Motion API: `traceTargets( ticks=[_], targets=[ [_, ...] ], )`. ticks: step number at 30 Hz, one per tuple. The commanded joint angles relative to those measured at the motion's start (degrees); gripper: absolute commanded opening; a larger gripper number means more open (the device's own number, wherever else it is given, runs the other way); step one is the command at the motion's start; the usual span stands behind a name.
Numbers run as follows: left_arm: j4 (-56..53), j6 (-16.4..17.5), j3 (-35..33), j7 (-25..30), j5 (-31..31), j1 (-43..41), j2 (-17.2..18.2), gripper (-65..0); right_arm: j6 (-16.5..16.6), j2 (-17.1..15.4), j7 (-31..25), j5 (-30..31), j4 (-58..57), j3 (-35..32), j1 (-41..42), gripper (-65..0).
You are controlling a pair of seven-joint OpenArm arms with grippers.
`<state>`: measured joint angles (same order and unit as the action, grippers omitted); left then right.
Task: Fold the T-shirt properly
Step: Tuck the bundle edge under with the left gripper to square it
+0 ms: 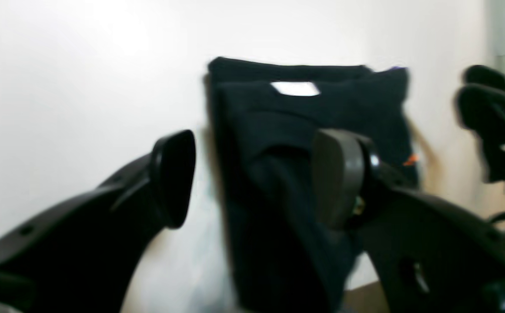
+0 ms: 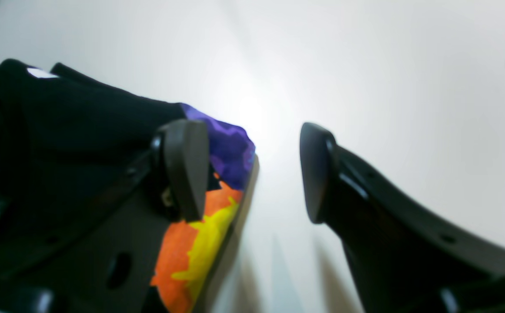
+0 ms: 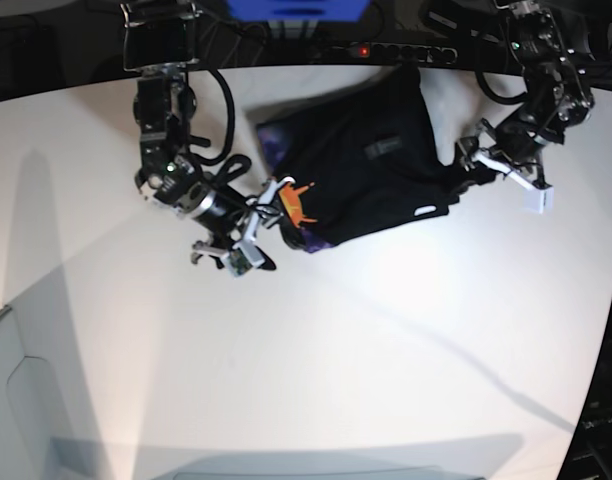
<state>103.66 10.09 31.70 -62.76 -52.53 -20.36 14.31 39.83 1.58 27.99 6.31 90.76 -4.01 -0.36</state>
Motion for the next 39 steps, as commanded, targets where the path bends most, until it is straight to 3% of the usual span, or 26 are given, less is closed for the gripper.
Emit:
traceTargets(
  ticks=[1,10,12,16,33,39],
  targets=[
    [-0.1,0.2,0.0,0.7,-0.1,0.4,-0.5,-23.8,0.2,0.1,-1.5,1.1,1.0,0.0,0.8,-34.0],
    [-2.7,0.7,-0.3,0.0,7.3,7.2,-6.6,-25.7,0.2,0.1,-1.5,1.0,1.0,0.0,0.8,-34.0],
    [-3.0,0.7,-0.3,-0.1,8.2,8.2,-6.7,-34.2,0.2,0.1,-1.5,1.0,1.0,0.0,0.8,-34.0],
    [-3.4,0.6,-0.2,0.5,8.6,8.5,-6.5,-65.0,0.2,0.0,-1.5,1.0,1.0,0.1,0.8,-34.0],
    [0.4,0.2,-0.1,0.4,8.7,15.6,-6.1,-64.8,0.2,0.1,-1.5,1.0,1.0,0.0,0.9,-34.0],
    [-8.2,0.2,0.0,0.5,8.7,20.1,-5.6,-64.5,0.2,0.1,-1.5,1.0,1.0,0.0,0.8,-34.0]
  ],
)
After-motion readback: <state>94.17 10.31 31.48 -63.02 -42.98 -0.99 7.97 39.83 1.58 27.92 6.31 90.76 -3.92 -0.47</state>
